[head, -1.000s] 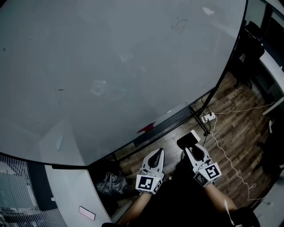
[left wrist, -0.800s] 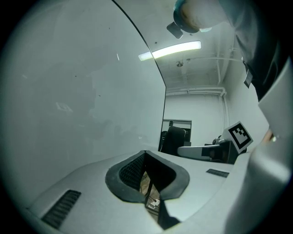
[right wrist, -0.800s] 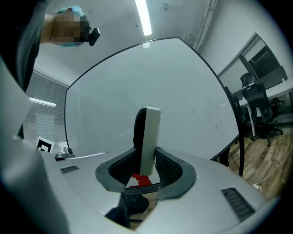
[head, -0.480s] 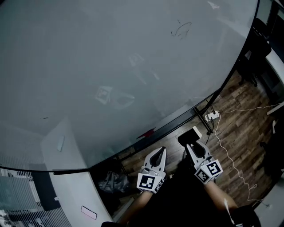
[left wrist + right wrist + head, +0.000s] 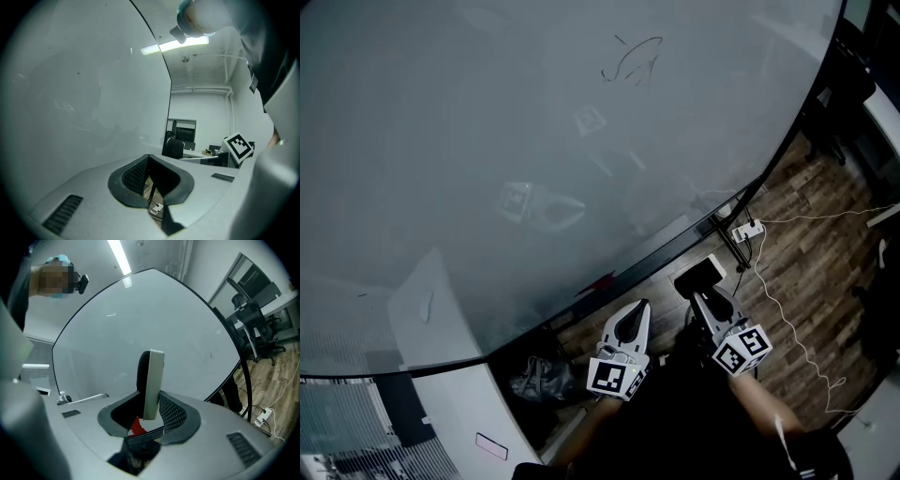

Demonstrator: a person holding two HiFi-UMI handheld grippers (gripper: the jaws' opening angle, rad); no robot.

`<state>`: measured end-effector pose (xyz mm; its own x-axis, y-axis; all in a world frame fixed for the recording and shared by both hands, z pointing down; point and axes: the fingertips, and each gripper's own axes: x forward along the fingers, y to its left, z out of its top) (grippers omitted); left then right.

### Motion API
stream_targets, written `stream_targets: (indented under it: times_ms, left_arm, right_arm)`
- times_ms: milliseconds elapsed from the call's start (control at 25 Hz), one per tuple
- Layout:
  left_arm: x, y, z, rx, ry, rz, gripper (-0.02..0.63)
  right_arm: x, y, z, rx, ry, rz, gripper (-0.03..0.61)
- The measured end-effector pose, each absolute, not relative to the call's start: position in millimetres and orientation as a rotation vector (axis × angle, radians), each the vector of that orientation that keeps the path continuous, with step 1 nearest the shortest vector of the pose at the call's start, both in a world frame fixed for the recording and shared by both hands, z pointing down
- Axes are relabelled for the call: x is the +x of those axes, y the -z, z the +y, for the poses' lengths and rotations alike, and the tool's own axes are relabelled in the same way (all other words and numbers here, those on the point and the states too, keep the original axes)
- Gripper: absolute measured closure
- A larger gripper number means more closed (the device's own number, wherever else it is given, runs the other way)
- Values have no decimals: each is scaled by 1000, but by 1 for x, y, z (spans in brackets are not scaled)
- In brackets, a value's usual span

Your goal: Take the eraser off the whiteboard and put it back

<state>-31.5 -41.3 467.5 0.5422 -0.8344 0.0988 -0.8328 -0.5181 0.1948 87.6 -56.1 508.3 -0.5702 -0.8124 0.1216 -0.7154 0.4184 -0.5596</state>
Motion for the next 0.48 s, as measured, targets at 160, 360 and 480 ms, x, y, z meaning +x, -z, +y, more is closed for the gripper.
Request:
stream_targets:
  times_ms: [160, 360, 480]
  left_arm:
    - [-14, -470, -54, 2567, -1, -1382, 606]
    - [7, -470, -71, 2568, -5, -1380, 606]
    - [18, -470, -80, 2576, -3, -1389, 606]
  right_arm:
    - [103, -514, -69, -1357, 906, 2464, 443]
    - [125, -519, -86, -1351, 942, 2437, 443]
    - [133, -524, -96, -1334, 964, 2430, 443]
